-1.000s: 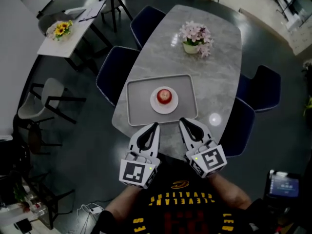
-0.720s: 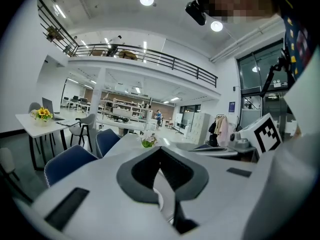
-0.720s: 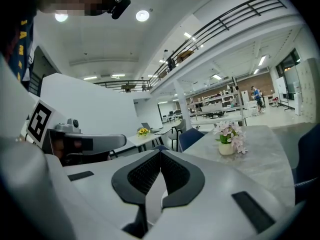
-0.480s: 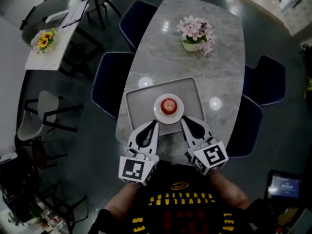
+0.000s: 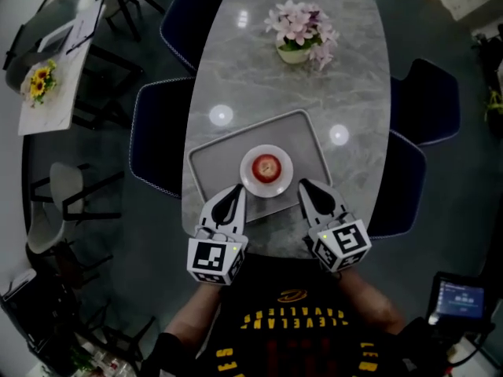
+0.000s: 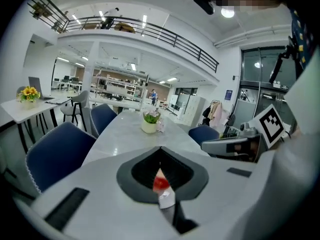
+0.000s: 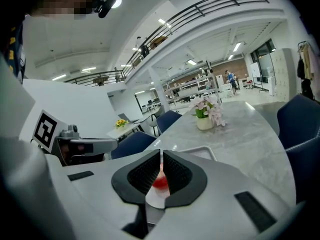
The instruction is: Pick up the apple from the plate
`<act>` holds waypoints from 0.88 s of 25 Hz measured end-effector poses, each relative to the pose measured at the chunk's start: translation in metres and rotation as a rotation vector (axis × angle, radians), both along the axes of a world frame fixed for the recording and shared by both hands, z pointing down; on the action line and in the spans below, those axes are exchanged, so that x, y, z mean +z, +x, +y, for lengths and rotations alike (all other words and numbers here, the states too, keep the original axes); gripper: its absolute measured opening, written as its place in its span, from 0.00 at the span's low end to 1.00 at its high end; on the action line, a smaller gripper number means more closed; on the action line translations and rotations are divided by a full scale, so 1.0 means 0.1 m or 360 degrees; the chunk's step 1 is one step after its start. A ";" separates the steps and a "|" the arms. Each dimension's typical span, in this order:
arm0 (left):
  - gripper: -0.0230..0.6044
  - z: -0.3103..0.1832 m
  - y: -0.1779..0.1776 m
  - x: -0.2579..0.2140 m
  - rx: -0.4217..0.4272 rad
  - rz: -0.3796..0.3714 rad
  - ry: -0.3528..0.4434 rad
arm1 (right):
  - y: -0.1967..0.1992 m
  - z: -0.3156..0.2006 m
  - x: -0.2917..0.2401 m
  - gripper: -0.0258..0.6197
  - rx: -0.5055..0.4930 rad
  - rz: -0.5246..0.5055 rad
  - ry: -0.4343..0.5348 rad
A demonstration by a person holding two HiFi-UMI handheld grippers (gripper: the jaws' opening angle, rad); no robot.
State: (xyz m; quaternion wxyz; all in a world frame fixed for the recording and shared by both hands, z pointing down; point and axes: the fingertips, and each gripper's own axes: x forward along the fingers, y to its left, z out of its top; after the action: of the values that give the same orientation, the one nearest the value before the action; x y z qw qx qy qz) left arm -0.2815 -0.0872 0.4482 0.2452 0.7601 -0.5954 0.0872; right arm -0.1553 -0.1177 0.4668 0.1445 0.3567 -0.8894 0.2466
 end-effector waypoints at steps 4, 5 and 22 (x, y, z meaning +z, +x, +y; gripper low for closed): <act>0.04 -0.03 -0.02 0.34 0.0057 0.0059 -0.0139 | 0.03 0.01 0.25 0.05 0.0023 0.0042 -0.0121; 0.04 -0.05 -0.02 0.42 0.0074 0.0057 -0.0175 | 0.04 0.01 0.32 0.05 0.0026 0.0049 -0.0152; 0.17 -0.11 -0.14 1.63 0.0086 0.0242 -0.0832 | 0.11 -0.09 1.44 0.18 0.0081 0.0295 -0.0619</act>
State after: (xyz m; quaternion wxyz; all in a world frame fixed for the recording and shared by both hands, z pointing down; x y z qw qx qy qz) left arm -0.2958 -0.0985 0.6109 0.4748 0.6910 -0.5119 0.1873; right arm -0.1439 -0.1263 0.6104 0.2854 0.3655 -0.7988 0.3834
